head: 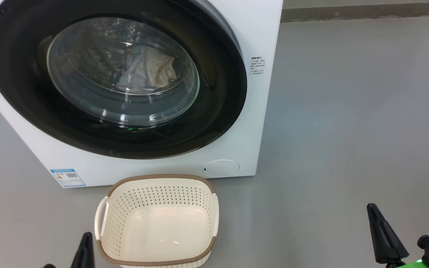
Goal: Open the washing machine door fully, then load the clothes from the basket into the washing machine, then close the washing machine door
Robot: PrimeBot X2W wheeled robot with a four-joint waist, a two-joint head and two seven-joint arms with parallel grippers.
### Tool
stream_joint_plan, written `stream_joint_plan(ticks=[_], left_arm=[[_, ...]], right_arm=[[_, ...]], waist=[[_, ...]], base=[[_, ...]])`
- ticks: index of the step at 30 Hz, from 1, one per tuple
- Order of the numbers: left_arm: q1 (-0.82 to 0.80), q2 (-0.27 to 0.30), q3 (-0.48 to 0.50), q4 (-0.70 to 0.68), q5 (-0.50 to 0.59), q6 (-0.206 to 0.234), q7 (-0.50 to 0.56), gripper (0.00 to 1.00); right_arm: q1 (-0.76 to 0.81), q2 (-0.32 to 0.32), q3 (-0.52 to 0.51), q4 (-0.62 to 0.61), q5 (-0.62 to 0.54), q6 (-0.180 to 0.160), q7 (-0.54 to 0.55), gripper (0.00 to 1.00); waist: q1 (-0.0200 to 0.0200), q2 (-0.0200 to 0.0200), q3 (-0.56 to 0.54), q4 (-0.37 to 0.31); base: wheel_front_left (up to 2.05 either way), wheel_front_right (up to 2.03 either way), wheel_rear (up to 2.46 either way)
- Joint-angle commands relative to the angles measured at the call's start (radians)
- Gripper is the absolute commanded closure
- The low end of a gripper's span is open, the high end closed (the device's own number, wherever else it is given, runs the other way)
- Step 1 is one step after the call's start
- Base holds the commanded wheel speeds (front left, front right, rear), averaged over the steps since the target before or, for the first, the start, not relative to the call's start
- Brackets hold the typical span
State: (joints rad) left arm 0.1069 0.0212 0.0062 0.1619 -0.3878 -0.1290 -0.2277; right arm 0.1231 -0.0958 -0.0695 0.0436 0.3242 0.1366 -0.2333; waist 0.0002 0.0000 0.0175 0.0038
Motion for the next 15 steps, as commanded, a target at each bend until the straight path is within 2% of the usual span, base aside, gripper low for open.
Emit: stream_joint_plan(ticks=[1,15], left_arm=[[-0.028,0.018,0.006,-0.016,-0.036,0.0,0.005,1.0],[-0.051,0.025,0.009,-0.001,-0.181,0.0,0.038,1.0]], right_arm=[[-0.029,-0.01,0.005,-0.017,0.047,-0.001,0.006,1.0],[-0.053,-0.01,0.009,0.009,0.199,-0.001,0.038,1.0]], waist=[[-0.0001,0.0,0.0,0.0],[-0.0002,0.0,-0.001,-0.001]], base=[[0.0,0.0,0.0],[0.0,0.0,0.0]])
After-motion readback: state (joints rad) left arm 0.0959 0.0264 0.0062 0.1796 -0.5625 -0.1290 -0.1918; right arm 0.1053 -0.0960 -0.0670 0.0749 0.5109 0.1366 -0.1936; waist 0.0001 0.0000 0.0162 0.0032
